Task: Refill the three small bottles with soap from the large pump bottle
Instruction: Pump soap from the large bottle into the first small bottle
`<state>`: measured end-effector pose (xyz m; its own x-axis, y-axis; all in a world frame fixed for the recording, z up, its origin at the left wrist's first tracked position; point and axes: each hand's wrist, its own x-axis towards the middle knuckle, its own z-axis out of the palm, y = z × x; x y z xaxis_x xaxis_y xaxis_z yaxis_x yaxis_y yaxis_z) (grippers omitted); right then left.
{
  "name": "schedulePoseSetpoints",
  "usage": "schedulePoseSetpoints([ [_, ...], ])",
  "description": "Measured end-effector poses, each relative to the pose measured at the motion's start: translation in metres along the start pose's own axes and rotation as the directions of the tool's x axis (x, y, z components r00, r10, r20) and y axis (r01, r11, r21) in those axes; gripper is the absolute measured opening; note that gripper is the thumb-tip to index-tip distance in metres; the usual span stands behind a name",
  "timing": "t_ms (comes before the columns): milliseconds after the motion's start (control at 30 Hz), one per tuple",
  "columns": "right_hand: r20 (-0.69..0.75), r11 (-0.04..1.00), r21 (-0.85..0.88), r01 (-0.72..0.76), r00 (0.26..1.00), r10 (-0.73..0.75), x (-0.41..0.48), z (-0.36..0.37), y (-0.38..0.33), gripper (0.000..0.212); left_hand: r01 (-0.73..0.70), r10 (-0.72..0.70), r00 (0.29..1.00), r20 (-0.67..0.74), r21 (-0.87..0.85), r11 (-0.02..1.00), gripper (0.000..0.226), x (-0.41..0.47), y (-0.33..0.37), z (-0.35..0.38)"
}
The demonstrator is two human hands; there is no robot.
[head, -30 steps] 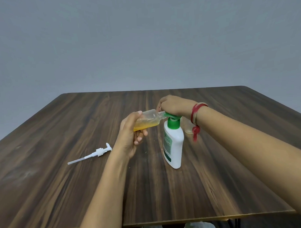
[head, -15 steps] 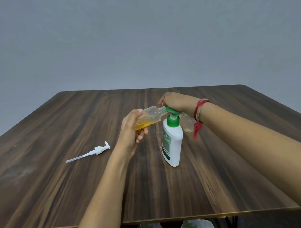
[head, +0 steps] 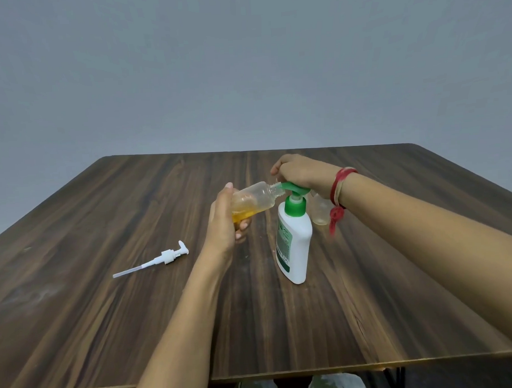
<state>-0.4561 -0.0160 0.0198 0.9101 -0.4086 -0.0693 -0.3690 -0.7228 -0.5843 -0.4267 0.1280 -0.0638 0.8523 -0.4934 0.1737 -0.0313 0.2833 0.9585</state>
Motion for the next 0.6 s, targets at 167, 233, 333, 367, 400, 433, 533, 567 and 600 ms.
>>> schedulePoseSetpoints([
  [167, -0.070, 1.000, 0.023, 0.006, 0.998, -0.005, 0.0020, 0.0069, 0.0050, 0.035, 0.062, -0.064, 0.997, -0.047, -0.043, 0.997, 0.037, 0.0016, -0.0050, 0.0018],
  [233, -0.114, 1.000, 0.022, -0.002, 0.994, 0.005, 0.0020, 0.0032, 0.0057, 0.033, 0.087, -0.089, 0.996, -0.033, -0.051, 0.995, 0.035, 0.0016, -0.0070, 0.0035],
  [333, -0.150, 0.999, 0.038, 0.010, 0.989, -0.004, 0.0049, 0.0019, 0.0066, 0.030, 0.100, -0.100, 0.995, 0.000, -0.075, 0.992, 0.037, 0.0026, -0.0083, 0.0036],
  [367, -0.138, 0.999, 0.037, 0.008, 0.990, -0.003, 0.0050, 0.0042, 0.0069, 0.031, 0.099, -0.099, 0.995, 0.004, -0.083, 0.992, 0.038, 0.0027, -0.0079, 0.0027],
  [400, -0.120, 1.000, 0.030, 0.002, 0.993, 0.002, 0.0048, 0.0058, 0.0071, 0.031, 0.101, -0.101, 0.995, 0.006, -0.090, 0.991, 0.039, 0.0026, -0.0073, 0.0020],
  [433, -0.104, 1.000, 0.019, -0.002, 0.995, 0.004, 0.0039, 0.0061, 0.0068, 0.031, 0.106, -0.106, 0.994, 0.010, -0.097, 0.990, 0.039, 0.0021, -0.0068, 0.0013],
  [533, -0.104, 1.000, -0.025, 0.015, 0.994, -0.017, 0.0015, 0.0002, 0.0031, 0.027, 0.127, -0.122, 0.991, 0.054, -0.116, 0.985, 0.038, 0.0010, -0.0059, 0.0014],
  [567, -0.108, 0.999, -0.026, 0.024, 0.994, -0.027, 0.0013, -0.0011, 0.0020, 0.026, 0.132, -0.125, 0.990, 0.064, -0.120, 0.984, 0.038, 0.0012, -0.0061, 0.0013],
  [600, -0.106, 0.999, -0.022, 0.031, 0.994, -0.033, 0.0014, -0.0007, 0.0019, 0.027, 0.134, -0.128, 0.990, 0.064, -0.120, 0.984, 0.038, 0.0015, -0.0059, 0.0008],
])
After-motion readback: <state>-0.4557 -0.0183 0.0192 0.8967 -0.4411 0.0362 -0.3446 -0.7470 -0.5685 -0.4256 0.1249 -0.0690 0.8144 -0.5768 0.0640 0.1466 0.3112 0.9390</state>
